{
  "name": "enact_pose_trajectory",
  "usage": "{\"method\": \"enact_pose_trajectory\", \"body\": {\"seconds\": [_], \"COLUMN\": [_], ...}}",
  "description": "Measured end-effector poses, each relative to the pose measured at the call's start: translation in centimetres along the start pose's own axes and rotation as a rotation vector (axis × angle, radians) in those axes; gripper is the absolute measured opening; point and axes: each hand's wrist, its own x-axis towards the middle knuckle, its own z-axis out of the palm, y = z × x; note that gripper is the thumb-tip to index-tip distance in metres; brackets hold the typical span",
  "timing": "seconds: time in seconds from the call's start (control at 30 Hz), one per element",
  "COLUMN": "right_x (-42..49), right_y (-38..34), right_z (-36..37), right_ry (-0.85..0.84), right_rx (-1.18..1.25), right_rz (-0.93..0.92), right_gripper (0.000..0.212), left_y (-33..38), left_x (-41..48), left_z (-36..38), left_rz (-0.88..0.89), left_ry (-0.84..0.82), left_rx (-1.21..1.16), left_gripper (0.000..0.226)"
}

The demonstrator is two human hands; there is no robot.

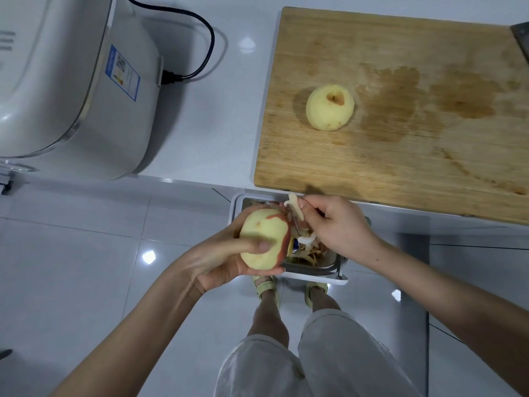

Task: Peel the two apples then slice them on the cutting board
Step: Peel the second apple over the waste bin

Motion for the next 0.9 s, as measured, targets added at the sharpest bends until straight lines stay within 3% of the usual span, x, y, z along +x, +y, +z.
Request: {"method": "enact_pose_trajectory", "body": {"seconds": [0.1,0.17,0.27,0.4,0.57,0.8,0.9], "right_x": [0.0,0.3,1.0,1.6,1.7,0.9,0.6], "right_y": [-0.4,-1.0,-1.9,-2.7,-0.8,1.0,-0.2], "right_z": [0.0,-0.3,-0.4,0.2,-0.6,-0.1,-0.8], "right_ry": [0.159,0.268,0.281,0.258,0.261,0.253,0.325], "right_rx": [-0.15,-0.249,-0.397,-0.621,-0.416,-0.261,-0.179], "right_rz": [-0.147,-0.329,-0.572,-0.72,-0.619,-0.342,-0.371], "right_gripper": [0.045,0.043,0.038,0.031,0.033,0.034,0.033], "left_y": [0.0,0.3,0.6,0.7,0.7,1.3,1.0], "left_x": [0.1,0.2,0.4,0.6,0.2,0.0,0.1], "left_z": [0.6,0.8,1.1,1.2,0.3,0.0,-0.3], "left_rz": [0.004,0.006,0.006,0.036,0.019,0.075,0.074], "left_ry": [0.053,0.08,0.066,0.114,0.125,0.053,0.051], "left_rx": [0.066,0.178,0.444,0.571,0.474,0.239,0.261], "left_gripper": [0.057,0.065,0.065,0.05,0.078,0.08,0.077]}}
